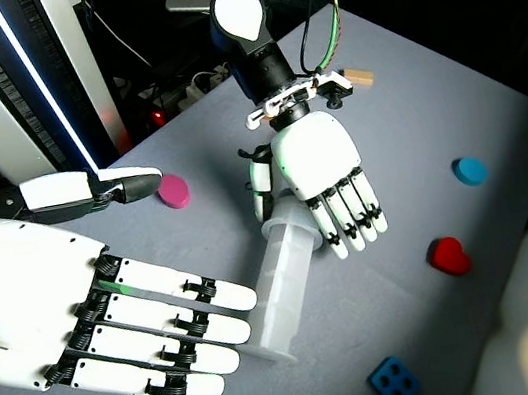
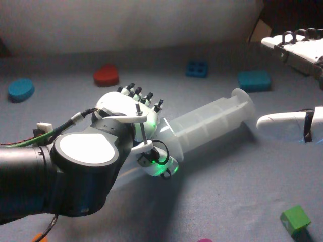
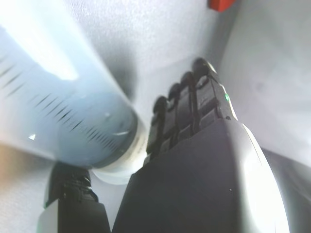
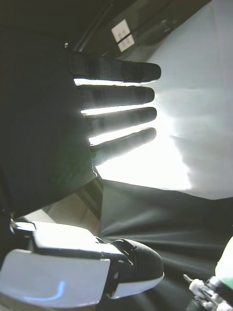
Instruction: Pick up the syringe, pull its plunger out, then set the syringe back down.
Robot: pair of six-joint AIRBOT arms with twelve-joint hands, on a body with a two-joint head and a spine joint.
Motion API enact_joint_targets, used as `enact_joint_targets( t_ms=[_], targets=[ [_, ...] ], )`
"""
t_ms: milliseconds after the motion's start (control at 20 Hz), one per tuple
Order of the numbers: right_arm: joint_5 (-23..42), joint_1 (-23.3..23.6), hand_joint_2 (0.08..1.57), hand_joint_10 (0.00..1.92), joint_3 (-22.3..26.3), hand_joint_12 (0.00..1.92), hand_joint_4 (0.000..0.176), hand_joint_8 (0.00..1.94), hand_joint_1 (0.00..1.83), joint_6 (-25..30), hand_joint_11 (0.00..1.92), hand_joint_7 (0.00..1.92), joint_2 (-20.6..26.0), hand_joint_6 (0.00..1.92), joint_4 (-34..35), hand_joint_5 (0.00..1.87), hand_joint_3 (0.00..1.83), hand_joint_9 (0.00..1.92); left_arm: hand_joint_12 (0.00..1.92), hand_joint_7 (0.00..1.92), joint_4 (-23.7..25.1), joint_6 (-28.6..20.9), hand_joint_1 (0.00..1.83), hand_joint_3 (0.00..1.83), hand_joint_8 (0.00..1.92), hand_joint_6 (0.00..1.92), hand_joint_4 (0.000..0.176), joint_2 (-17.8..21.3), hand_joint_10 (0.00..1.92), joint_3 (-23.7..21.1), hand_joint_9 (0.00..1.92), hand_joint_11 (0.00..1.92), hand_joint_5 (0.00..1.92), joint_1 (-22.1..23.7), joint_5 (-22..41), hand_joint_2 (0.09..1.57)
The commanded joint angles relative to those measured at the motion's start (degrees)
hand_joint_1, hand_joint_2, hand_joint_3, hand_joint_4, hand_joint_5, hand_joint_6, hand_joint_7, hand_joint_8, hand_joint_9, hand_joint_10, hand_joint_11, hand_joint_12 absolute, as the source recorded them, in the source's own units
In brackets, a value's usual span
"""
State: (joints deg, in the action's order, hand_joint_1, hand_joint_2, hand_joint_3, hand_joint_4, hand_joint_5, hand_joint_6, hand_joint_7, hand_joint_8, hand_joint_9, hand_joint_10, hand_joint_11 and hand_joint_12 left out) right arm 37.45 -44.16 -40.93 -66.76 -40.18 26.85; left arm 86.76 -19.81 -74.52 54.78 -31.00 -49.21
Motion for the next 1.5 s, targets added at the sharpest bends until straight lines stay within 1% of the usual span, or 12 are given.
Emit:
enact_joint_targets(
  t_ms=[0, 400, 500, 550, 650, 750, 800, 1050, 1100, 1300, 1350, 1450],
  targets=[
    [7.50, 0.40, 0.90, 0.00, 0.05, 0.41, 0.003, 0.00, 0.14, 0.09, 0.00, 0.00, 0.12, 0.00, -1.05, 0.00, 0.00, 0.00, 0.00, 0.00, 4.52, 0.13, 0.12, 0.00, 0.00, 0.00, 0.000, 0.04, 0.00, -0.26, 0.00, 0.00, 0.00, 0.15, -1.89, 1.02],
    [10.89, 0.13, 0.90, 0.00, 0.05, 0.41, 0.003, 0.00, 0.14, 0.92, 0.00, 0.00, 0.12, 0.00, -1.05, 0.00, 0.00, 0.00, 0.00, 0.00, 4.51, 0.13, 0.08, 0.00, 0.00, 0.00, 0.000, 0.94, 0.00, -0.63, 0.00, 0.00, 0.00, 0.47, -1.89, 1.02],
    [11.55, 0.15, 0.90, 0.00, 0.05, 0.41, 0.003, 0.00, 0.14, 4.21, 0.00, 0.00, 0.12, 0.00, -1.05, 0.00, 0.00, 0.00, 0.00, 0.00, 4.52, 0.13, 0.08, 0.00, 0.00, 0.00, 0.000, 1.14, 0.00, -0.79, 0.00, 0.00, 0.00, 0.60, -1.89, 1.02],
    [11.81, 0.22, 0.90, 0.00, 0.05, 0.41, 0.003, 0.00, 0.14, 4.25, 0.00, 0.00, 0.11, 0.00, -1.05, 0.00, 0.00, 0.00, 0.00, 0.00, 4.52, 0.13, 0.08, 0.00, 0.00, 0.00, 0.000, 1.29, 0.00, -0.91, 0.00, 0.00, 0.00, 0.73, -1.89, 1.02],
    [12.19, 0.17, 0.90, 0.00, 0.04, 0.41, 0.003, 0.00, 0.14, 9.67, 0.00, 0.00, 0.11, 0.00, -0.62, 0.00, 0.00, 0.00, 0.00, 0.00, 4.52, 0.13, 0.08, 0.00, 0.00, 0.00, 0.000, 1.89, 0.00, -1.25, 0.00, 0.00, 0.00, 1.25, -1.89, 1.01],
    [12.62, 0.18, 0.90, 0.00, 0.05, 0.41, 0.003, 0.00, 0.14, 3.06, 0.00, 0.00, 0.11, 0.00, -0.59, 0.00, 0.00, 0.00, 0.00, 0.00, 4.51, 0.15, 0.09, 0.00, 0.00, 0.00, 0.000, 2.58, 0.00, -1.63, 0.00, 0.00, 0.00, 1.96, -1.89, 1.01],
    [12.54, 0.12, 0.90, 0.00, 0.05, 0.41, 0.003, 0.00, 0.14, 1.23, 0.00, 0.00, 0.11, 0.00, -0.59, 0.00, 0.00, 0.00, 0.00, 0.00, 4.51, 0.28, 0.09, 0.00, 0.00, 0.00, 0.000, 3.00, 0.00, -1.90, 0.00, 0.00, 0.00, 2.34, -1.89, 1.01],
    [12.52, -0.87, 0.90, 0.00, 0.03, 0.44, 0.003, 0.00, 0.14, -1.05, 0.00, 0.01, 0.11, 0.00, -0.59, 0.00, 0.00, 0.01, 0.00, 0.00, 4.51, 1.11, 0.10, 0.00, 0.00, 0.00, 0.000, 5.70, 0.00, -3.90, 0.00, 0.00, 0.00, 4.18, -1.90, 1.01],
    [12.56, -0.98, 0.90, 0.00, 0.04, 0.44, 0.003, 0.00, 0.14, -1.87, 0.00, 0.01, 0.11, 0.00, -0.59, 0.00, 0.00, 0.01, 0.00, 0.00, 4.51, 1.98, 0.10, 0.00, 0.00, 0.00, 0.000, 6.87, 0.00, -4.68, 0.00, 0.00, 0.00, 5.53, -1.91, 1.01],
    [14.74, -1.77, 0.91, 0.00, 0.05, 0.43, 0.003, 0.00, 0.15, -4.12, 0.00, 0.01, 0.12, 0.00, -0.59, 0.00, 0.00, 0.01, 0.00, 0.00, 4.50, 4.30, 0.10, 0.00, 0.00, 0.00, 0.000, 8.61, 0.00, -5.95, 0.00, 0.00, 0.00, 8.38, -1.90, 1.01],
    [15.60, -2.08, 0.91, 0.00, 0.05, 0.52, 0.001, 0.00, 0.14, -4.45, 0.00, 0.04, 0.13, 0.00, -0.58, 0.00, 0.00, 0.03, 0.00, 0.00, 4.42, 4.33, 0.09, 0.00, 0.00, 0.00, 0.000, 9.37, 0.00, -6.60, 0.00, 0.01, 0.00, 9.21, -1.89, 1.01],
    [16.92, -2.52, 0.91, 0.02, 0.05, 0.58, 0.000, 0.01, 0.14, -4.77, 0.00, 0.10, 0.14, 0.01, -0.58, 0.05, 0.00, 0.08, 0.01, 0.00, 3.54, 5.56, 0.08, 0.00, 0.00, 0.00, 0.000, 10.84, 0.00, -7.88, 0.00, 0.03, 0.00, 10.83, -1.90, 1.01]
  ],
)
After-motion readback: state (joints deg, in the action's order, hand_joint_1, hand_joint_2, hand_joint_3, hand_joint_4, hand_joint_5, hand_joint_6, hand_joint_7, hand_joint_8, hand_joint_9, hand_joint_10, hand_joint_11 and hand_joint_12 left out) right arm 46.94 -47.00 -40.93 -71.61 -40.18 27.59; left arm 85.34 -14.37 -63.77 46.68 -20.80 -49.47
